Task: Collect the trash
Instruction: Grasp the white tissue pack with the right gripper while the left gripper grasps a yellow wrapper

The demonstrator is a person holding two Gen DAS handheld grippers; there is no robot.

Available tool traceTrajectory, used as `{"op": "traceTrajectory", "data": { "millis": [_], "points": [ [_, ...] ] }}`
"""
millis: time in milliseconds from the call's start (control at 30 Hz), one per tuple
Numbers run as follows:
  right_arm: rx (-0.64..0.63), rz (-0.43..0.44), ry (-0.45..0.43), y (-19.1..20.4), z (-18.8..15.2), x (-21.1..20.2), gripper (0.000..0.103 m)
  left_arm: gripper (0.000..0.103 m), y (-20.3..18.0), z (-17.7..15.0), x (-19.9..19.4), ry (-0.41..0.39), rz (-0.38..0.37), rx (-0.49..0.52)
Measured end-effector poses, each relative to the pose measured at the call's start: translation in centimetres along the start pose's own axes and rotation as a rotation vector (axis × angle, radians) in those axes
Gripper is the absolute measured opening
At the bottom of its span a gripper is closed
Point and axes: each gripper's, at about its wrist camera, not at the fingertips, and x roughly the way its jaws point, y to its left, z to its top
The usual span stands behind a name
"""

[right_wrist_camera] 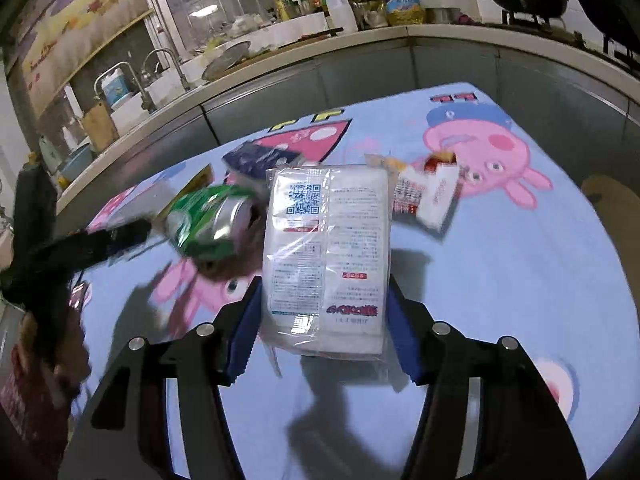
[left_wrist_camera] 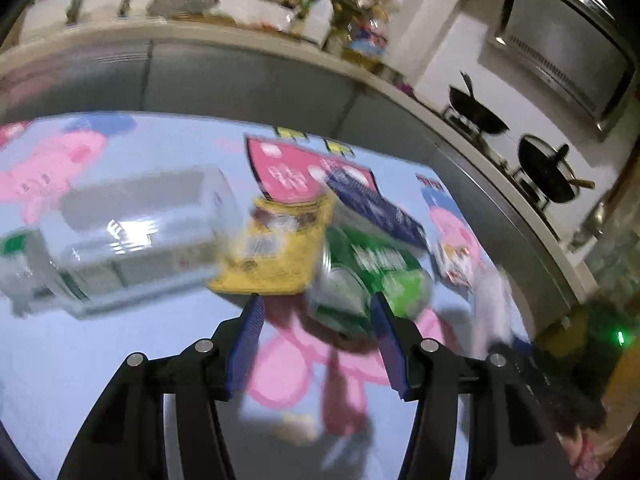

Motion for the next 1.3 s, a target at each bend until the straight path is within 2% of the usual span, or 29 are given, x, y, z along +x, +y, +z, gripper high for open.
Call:
{"op": "traceTrajectory", "data": {
  "millis": [67, 133, 300, 400, 500, 533, 567, 667, 767, 900, 967, 1033, 1300],
  "points": [
    [0.019, 0.016, 0.009, -0.1, -0.8, -0.5, 0.057, 0.055, 0.0, 0.5, -0.4, -0.029, 0.075, 0.068],
    [0.031, 0.026, 0.011, 0.0, -1.1, -0.7, 0.057, 0.054, -0.2, 0.6, -0.5, -0.039, 0.114, 0.142],
    [0.042, 0.036, 0.019, 0.1, -1.3, -0.7, 0.057, 0.053, -2.0, -0.6, -0.3, -0.035, 0.205, 0.426],
    [0.055, 0.038, 0.025, 0.1, -1.4, -0.5, 0.057, 0.042, -2.8, -1.3, 0.9, -0.03, 0.234, 0.567],
    [0.071, 0.039, 0.039, 0.0, -1.6, -0.3, 0.057, 0.029, -3.0, -1.4, 3.1, -0.002, 0.251, 0.646],
    [0.071, 0.037, 0.038, 0.1, -1.6, -0.4, 0.057, 0.01, -3.0, -1.3, 3.6, 0.008, 0.247, 0.652],
    [0.07, 0.034, 0.033, 0.1, -1.6, -0.6, 0.057, 0.001, -2.6, -1.0, 4.1, 0.021, 0.233, 0.638],
    [0.065, 0.037, 0.015, 0.0, -1.3, -1.5, 0.057, 0.001, -2.0, -0.3, 2.7, 0.009, 0.18, 0.545],
    [0.062, 0.058, -0.002, -0.1, -1.1, -2.5, 0.057, 0.001, -2.0, -0.1, -0.6, -0.033, 0.093, 0.468],
    [0.062, 0.087, -0.026, -0.2, -1.0, -3.7, 0.057, 0.001, -2.5, -0.6, -5.1, -0.078, -0.105, 0.333],
    [0.069, 0.093, -0.04, -0.6, -1.0, -4.2, 0.057, 0.001, -3.7, -0.9, -5.8, -0.072, -0.175, 0.31],
    [0.081, 0.09, -0.06, -1.3, -1.0, -4.8, 0.057, 0.001, -5.4, -1.4, -5.7, -0.049, -0.232, 0.317],
    [0.193, 0.039, -0.089, -6.6, -3.0, -6.3, 0.057, 0.001, -14.6, -3.5, -1.3, 0.057, -0.348, 0.46]
  ]
}}
